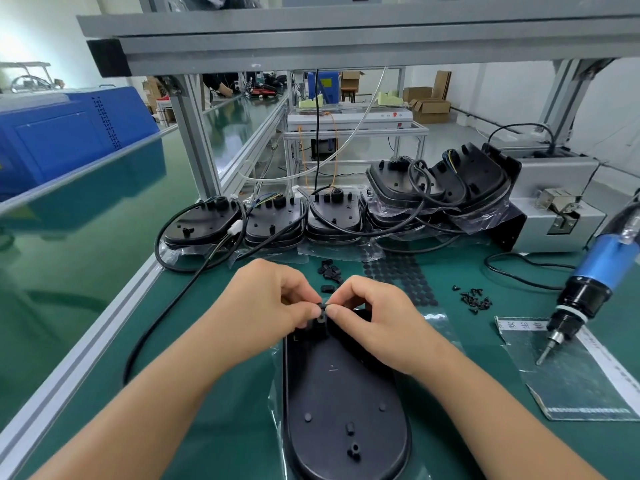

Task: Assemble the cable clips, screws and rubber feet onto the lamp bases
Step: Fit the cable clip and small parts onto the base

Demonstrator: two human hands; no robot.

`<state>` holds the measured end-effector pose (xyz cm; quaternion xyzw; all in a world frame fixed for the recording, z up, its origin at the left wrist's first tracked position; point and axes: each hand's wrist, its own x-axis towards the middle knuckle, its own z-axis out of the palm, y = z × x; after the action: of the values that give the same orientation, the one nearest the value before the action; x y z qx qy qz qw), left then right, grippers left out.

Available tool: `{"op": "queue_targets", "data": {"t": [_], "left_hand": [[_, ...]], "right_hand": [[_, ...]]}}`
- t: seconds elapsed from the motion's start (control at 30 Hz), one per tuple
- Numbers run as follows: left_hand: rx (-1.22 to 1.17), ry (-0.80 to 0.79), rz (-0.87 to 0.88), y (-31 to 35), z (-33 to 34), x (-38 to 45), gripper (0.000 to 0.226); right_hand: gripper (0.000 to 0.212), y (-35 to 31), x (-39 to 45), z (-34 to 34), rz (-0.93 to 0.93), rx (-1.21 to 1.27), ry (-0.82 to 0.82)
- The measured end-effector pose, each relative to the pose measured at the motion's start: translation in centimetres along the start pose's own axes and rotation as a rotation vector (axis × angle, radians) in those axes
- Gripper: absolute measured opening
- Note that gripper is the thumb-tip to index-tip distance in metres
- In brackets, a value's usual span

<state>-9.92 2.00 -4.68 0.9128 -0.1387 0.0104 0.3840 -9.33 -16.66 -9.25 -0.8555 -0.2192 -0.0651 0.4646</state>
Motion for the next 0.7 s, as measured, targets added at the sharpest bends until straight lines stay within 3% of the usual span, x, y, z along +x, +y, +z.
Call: {"op": "queue_targets", "data": {"t": [0.13,0.53,0.7], "left_hand": [[-0.168,-0.036,-0.067,-0.6,0.0,0.1,0.012],[-0.178,-0.176,-0.022,-1.4,-1.0,1.2,0.008],[-0.217,0.004,0.033,1.6,0.6,3.3,0.004]], "right_hand": [[0.011,0.0,0.0,0.1,0.006,0.01,0.01],[0.006,0.1,-0.2,0.3,0.029,0.045,0.045],[0.002,0.4,0.1,-0.8,0.041,0.119,0.091]]}}
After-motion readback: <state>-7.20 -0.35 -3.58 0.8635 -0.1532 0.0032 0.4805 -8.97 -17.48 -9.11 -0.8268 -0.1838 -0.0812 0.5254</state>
